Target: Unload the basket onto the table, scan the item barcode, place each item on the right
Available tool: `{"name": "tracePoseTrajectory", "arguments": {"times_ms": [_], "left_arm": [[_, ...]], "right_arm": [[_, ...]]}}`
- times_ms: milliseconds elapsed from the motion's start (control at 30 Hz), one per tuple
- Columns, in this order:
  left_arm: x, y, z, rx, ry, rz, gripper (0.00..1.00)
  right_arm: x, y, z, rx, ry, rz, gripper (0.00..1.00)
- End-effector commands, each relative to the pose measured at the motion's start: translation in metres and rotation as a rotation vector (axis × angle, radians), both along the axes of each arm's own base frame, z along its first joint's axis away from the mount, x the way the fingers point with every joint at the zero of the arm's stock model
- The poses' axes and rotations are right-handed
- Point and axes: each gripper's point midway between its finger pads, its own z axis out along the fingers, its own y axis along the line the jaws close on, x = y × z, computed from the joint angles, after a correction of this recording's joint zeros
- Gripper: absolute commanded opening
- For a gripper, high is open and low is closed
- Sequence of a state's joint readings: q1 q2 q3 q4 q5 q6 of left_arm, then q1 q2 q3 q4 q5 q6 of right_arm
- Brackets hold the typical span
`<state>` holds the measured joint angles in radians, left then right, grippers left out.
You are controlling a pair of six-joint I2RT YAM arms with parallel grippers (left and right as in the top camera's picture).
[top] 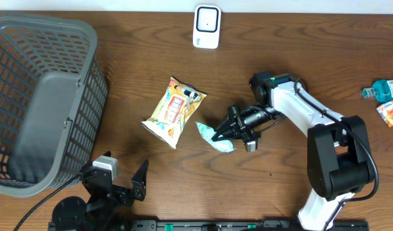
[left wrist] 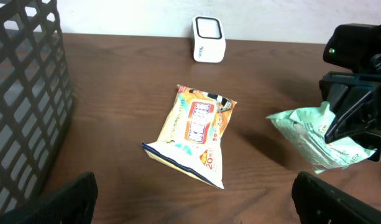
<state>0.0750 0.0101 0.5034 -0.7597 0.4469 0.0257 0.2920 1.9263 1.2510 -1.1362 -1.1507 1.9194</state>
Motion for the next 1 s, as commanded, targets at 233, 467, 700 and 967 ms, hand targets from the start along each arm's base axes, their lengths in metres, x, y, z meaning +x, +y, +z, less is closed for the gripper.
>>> {"name": "tracePoseTrajectory", "arguments": {"times_ms": [233, 467, 700, 967], "left_arm": [[-0.001, -0.002, 0.003, -0.005, -0.011, -0.008, 0.98], [-0.001, -0.002, 0.003, -0.005, -0.011, -0.009, 0.98], [-0.001, -0.002, 0.003, -0.005, -0.011, -0.009, 0.98], [-0.001, -0.002, 0.003, -0.005, -0.011, -0.009, 0.98]], "right_arm": [[0.016, -0.024, -0.002, -0.094, 0.1, -0.118, 0.01], [0.02, -0.044, -0.014, -0.115, 0.235, -0.185, 0.01], [0.01, -0.057, -0.038, -0.127, 0.568, -0.246, 0.01], [0.008, -0.056, -0.042, -0.124, 0.619, -0.253, 0.01]]}}
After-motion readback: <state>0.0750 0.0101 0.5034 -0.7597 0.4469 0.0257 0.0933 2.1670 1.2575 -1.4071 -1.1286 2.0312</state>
